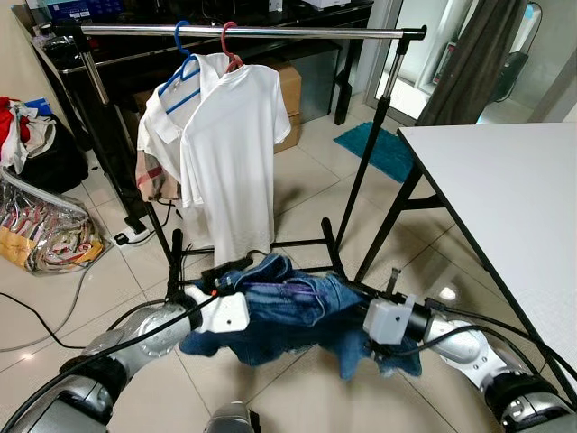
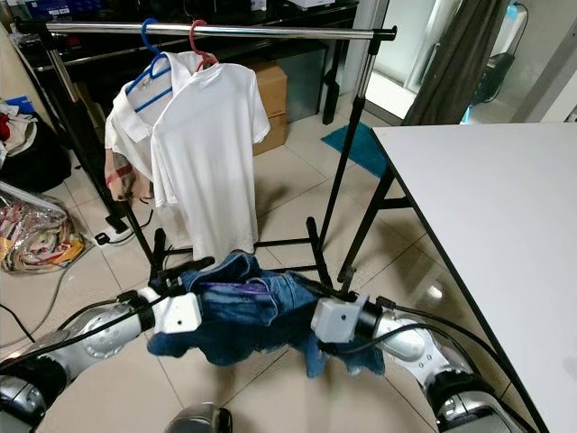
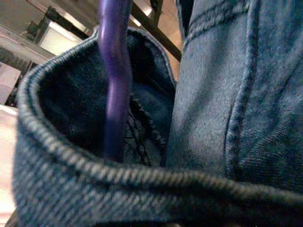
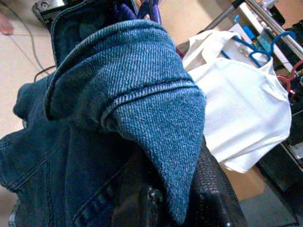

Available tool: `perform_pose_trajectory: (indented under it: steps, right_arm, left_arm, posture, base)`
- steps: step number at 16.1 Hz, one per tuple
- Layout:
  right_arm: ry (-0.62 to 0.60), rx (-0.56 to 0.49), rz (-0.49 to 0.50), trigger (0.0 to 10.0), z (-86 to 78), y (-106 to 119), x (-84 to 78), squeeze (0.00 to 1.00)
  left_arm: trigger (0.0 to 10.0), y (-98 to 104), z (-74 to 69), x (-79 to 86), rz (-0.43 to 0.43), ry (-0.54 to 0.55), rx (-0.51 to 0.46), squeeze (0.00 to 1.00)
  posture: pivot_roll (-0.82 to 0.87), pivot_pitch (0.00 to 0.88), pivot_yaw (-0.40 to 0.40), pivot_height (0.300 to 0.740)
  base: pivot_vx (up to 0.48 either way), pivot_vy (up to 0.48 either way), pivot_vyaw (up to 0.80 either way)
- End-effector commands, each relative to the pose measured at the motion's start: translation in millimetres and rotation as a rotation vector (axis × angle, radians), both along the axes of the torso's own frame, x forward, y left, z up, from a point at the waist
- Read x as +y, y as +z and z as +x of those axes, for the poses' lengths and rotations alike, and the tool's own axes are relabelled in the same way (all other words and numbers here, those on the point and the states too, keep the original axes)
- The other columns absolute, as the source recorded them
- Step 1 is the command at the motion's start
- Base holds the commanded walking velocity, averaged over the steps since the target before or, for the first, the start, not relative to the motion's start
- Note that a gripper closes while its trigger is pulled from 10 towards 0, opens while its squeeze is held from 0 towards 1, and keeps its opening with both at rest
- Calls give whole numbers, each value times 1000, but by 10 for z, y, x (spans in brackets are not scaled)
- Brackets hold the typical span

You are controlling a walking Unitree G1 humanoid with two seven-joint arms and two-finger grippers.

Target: Hang hanger

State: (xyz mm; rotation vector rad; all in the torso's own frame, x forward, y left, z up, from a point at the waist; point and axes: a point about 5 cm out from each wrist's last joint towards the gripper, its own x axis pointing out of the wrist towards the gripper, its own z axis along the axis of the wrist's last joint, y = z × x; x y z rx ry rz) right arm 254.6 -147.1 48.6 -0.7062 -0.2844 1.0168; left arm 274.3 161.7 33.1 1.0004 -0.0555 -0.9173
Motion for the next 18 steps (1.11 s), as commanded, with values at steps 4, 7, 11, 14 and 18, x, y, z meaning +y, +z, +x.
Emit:
perform_pose_trajectory:
  steps: [4,7,11,14,18]
  right_arm:
    - [54,-50,47,9529,73,103,235,0]
    - [61,-52,53,9451,73,108,266,0]
    - [68,-71,67,9647,91,144,310,0]
    - [65,-75,65,9686,96,150,297,0]
    - [47,-85,66,10000,132,184,251,0]
  left_arm:
    - [10000,89,76,-359,-42,-97,-27,0]
    - [10000,117,110,-404,-47,-100,-32,0]
    - [3569,117,127,-451,-51,-101,-14,0]
    - [0,89,103,-441,-55,-103,16,0]
    - [0,48,59,-392,-56,-108,64,0]
  posture:
    - [275,0,8,740]
    - [275,0,8,740]
    - [270,3,9,740]
    - [271,3,8,740]
    - [273,3,3,740]
  base:
    - [0,0,0]
    - [0,0,0]
    - [0,0,0]
    - [0,0,0]
    - [0,0,0]
